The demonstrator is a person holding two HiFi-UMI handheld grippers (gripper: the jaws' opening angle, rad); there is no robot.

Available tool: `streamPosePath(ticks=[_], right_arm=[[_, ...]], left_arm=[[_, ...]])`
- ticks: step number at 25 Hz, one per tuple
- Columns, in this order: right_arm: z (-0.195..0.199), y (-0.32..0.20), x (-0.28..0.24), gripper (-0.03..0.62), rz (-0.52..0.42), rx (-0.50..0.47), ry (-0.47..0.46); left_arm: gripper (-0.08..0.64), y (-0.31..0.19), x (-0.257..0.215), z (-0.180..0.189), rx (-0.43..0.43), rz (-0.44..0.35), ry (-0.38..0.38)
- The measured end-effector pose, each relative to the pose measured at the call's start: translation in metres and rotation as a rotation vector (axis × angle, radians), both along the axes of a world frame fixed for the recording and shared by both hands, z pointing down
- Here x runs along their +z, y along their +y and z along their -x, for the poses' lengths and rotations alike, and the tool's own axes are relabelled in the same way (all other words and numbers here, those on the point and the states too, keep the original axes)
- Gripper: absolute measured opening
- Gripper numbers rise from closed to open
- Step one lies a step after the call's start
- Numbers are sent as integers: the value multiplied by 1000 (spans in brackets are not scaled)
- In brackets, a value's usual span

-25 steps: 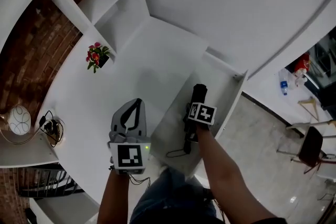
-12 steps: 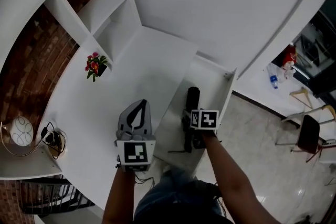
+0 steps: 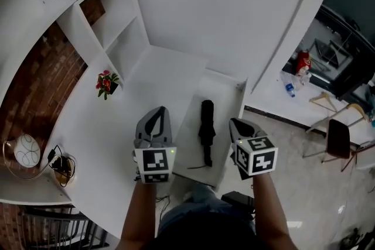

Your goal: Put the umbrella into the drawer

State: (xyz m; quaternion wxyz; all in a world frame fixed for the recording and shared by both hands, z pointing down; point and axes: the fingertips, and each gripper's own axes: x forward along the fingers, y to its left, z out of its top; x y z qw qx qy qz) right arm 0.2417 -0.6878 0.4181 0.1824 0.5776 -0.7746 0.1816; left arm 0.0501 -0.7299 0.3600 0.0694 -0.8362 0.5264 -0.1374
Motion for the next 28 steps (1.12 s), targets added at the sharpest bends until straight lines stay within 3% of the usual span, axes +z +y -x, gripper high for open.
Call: streamPosePath(ticks=[5, 11, 19, 28], right_arm=[[-25, 27, -61, 0, -246, 47, 168], [-34, 39, -102, 0, -387, 81, 272], [-45, 50, -137, 0, -503, 125, 290], [-59, 53, -145, 0, -530, 158, 263]], left_arm=[[3, 9, -23, -2, 9, -65, 21], [3, 14, -45, 0, 6, -120, 52], [3, 18, -65, -5, 20, -166, 79], [3, 19, -74, -12, 62, -188, 53]])
